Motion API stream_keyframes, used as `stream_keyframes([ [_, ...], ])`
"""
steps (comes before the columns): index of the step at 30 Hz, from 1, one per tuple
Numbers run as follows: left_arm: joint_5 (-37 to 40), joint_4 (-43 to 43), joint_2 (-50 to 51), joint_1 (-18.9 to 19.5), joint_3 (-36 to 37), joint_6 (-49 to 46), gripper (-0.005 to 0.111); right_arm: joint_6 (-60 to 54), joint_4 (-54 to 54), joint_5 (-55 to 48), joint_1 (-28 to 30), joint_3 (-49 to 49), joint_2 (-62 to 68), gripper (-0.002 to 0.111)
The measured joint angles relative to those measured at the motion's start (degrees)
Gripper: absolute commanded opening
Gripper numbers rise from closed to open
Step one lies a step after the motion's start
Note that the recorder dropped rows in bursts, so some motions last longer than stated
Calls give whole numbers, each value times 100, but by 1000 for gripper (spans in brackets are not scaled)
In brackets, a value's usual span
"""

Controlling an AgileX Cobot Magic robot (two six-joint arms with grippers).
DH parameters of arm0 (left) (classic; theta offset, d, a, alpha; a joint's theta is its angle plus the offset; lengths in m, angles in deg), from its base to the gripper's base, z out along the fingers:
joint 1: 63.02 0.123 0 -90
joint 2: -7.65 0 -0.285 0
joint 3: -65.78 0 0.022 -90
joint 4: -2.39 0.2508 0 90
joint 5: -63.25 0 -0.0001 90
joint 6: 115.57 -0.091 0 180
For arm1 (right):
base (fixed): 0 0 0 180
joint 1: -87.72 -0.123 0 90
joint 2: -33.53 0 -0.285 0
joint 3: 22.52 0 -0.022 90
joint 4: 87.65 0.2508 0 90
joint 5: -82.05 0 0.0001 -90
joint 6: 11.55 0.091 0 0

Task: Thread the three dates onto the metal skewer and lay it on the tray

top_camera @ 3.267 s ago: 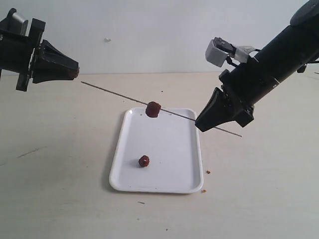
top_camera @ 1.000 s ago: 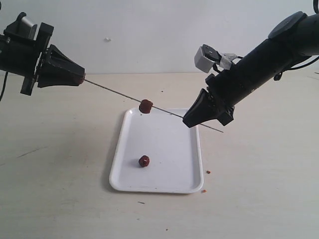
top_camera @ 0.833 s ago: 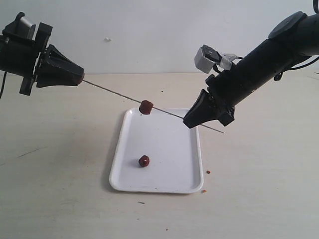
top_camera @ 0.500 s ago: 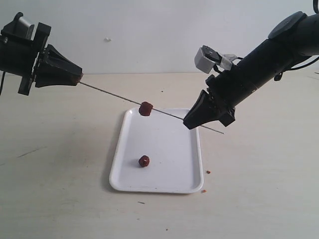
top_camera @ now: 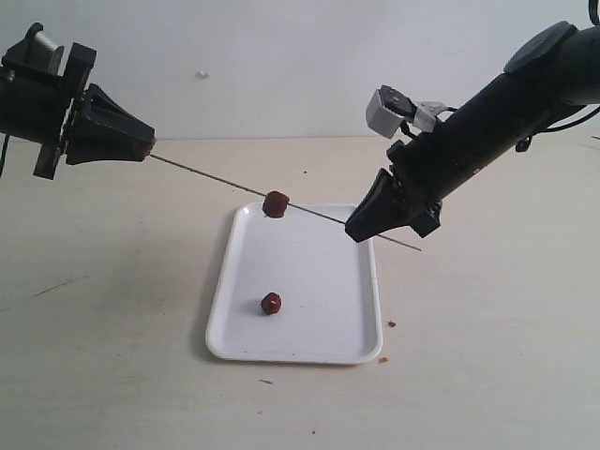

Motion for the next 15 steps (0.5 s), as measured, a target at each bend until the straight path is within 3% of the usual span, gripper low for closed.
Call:
stream_keyframes([
  [15,0,24,0,0,0,0,27,95,-56,284,0,0,0,0],
])
